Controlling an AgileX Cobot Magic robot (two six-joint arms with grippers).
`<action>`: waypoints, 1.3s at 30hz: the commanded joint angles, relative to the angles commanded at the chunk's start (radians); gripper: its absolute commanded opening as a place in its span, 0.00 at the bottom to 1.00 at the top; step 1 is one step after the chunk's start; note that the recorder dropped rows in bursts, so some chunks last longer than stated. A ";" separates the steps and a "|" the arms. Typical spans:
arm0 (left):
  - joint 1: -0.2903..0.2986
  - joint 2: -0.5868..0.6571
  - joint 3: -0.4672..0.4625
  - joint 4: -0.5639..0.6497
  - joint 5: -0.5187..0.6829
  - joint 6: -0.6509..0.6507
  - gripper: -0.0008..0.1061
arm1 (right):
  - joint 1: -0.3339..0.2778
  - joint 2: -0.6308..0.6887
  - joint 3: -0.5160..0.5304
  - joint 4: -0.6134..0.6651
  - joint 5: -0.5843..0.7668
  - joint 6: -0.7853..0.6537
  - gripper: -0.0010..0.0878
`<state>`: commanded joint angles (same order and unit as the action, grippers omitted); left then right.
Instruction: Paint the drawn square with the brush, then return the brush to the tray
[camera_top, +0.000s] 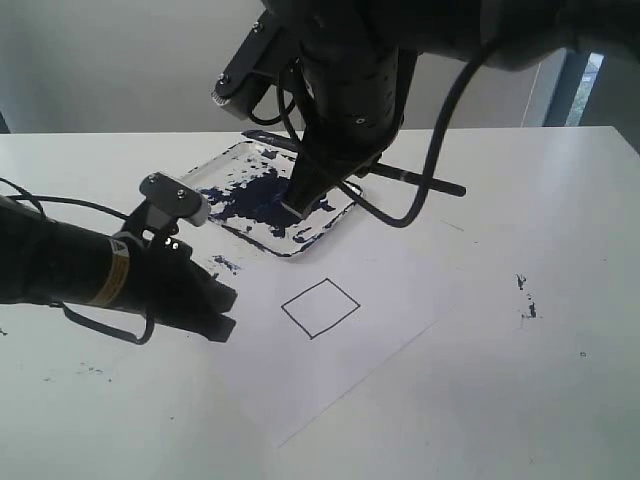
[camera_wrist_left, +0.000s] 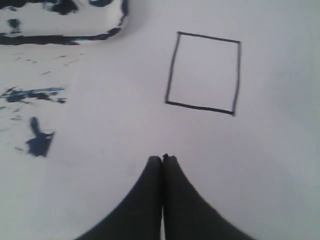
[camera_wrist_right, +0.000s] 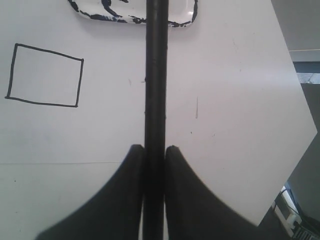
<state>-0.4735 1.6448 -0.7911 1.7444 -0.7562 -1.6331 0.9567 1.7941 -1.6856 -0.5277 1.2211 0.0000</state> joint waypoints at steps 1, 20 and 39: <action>0.000 0.000 0.000 0.000 -0.096 0.000 0.01 | 0.000 0.000 0.000 0.000 0.000 0.000 0.01; 0.000 0.001 0.000 0.000 -0.448 0.156 0.01 | 0.000 0.000 0.000 0.004 0.000 0.000 0.01; 0.002 0.003 0.081 -0.776 1.171 0.156 0.01 | 0.000 0.000 0.000 0.028 0.000 0.000 0.01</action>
<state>-0.4716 1.6481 -0.7100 0.9680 0.4144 -1.4768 0.9567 1.7941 -1.6856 -0.4996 1.2211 0.0000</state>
